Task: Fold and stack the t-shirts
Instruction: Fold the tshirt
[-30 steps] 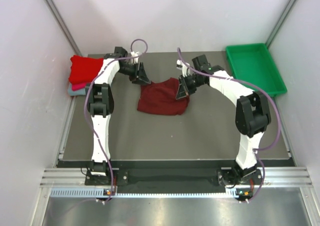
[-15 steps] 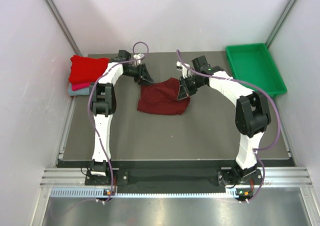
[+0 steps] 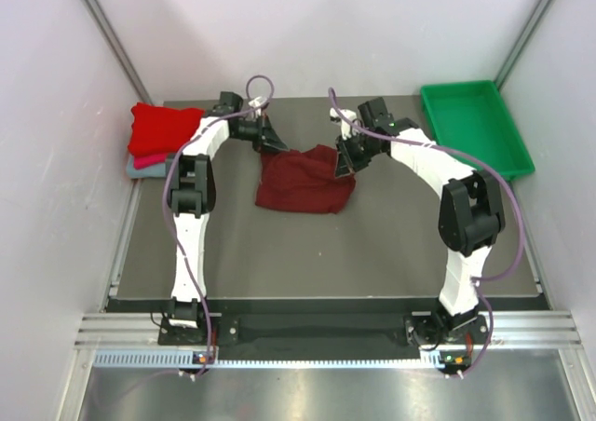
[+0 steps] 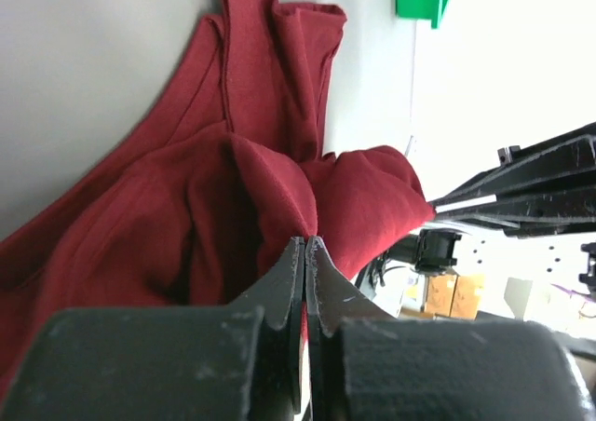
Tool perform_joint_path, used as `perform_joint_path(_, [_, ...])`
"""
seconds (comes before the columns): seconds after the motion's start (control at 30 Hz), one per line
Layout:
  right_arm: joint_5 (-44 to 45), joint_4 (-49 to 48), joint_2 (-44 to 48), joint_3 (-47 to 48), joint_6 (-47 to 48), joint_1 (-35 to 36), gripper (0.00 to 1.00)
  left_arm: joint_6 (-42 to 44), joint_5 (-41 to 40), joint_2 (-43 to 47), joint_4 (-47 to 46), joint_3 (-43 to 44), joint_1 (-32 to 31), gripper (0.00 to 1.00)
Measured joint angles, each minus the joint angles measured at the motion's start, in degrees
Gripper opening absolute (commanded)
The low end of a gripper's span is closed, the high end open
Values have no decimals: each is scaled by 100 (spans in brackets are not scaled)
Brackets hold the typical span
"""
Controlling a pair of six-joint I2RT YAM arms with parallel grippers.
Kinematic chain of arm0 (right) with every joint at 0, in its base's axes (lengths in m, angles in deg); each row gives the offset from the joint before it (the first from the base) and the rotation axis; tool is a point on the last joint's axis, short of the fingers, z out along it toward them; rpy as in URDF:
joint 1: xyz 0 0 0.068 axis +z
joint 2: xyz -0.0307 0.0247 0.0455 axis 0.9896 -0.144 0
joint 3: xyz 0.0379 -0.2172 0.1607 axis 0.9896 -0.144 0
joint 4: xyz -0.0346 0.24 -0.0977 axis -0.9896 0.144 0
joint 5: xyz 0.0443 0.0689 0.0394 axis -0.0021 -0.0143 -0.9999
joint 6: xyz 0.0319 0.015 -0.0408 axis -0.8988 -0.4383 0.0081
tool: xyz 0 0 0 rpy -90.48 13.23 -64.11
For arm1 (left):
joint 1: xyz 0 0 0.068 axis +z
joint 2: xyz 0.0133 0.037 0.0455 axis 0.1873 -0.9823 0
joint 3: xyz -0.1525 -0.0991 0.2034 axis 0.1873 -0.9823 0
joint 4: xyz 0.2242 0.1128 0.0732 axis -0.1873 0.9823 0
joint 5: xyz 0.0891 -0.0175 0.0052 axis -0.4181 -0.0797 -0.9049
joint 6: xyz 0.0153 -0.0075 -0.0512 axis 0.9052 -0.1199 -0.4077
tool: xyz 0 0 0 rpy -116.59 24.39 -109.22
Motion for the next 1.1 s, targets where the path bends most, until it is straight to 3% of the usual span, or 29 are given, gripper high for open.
perform_joint_path(0.2, [337, 39, 2, 212, 160, -63, 0, -173, 17, 450, -105, -57, 376, 0])
perform_joint_path(0.3, [610, 37, 2, 474, 247, -127, 0, -599, 125, 774, -649, -59, 487, 0])
perform_joint_path(0.5, [1047, -146, -396, 1934, 315, -614, 0, -1373, 306, 1060, -2041, 216, 485, 0])
perform_joint_path(0.67, [1047, -352, -492, 2404, 308, -909, 0, -1486, 339, 1263, -2326, 157, 354, 0])
perform_joint_path(0.87, [632, -332, 505, 1202, 271, -855, 0, -1416, 306, 2608, -2159, -938, 321, 0])
perform_joint_path(1.1, [-57, -131, 2789, -382, 79, -509, 0, -1161, 365, 4887, -1683, -2273, 323, 0])
